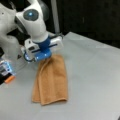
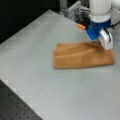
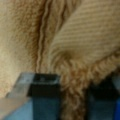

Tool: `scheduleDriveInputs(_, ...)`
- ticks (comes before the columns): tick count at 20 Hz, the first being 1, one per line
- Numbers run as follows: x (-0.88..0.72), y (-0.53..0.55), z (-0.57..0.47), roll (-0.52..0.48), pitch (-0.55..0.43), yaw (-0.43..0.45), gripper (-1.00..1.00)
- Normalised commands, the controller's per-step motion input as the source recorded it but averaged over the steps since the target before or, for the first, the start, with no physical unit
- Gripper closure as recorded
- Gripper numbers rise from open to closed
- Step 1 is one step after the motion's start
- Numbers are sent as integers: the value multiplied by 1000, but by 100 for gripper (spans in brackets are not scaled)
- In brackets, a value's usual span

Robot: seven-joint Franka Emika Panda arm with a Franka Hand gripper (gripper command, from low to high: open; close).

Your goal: Folding a towel twice

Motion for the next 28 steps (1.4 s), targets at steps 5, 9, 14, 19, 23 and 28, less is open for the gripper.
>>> scheduleDriveInputs(5,-307,50,-167,43,25,-34,-100)
scheduleDriveInputs(9,-276,28,-128,27,-24,-28,-100)
scheduleDriveInputs(14,-255,53,-68,31,-33,-42,-100)
scheduleDriveInputs(19,-182,199,154,-47,17,-86,-100)
scheduleDriveInputs(23,97,388,303,-194,-14,16,-100)
scheduleDriveInputs(28,353,401,152,-322,-14,161,-100)
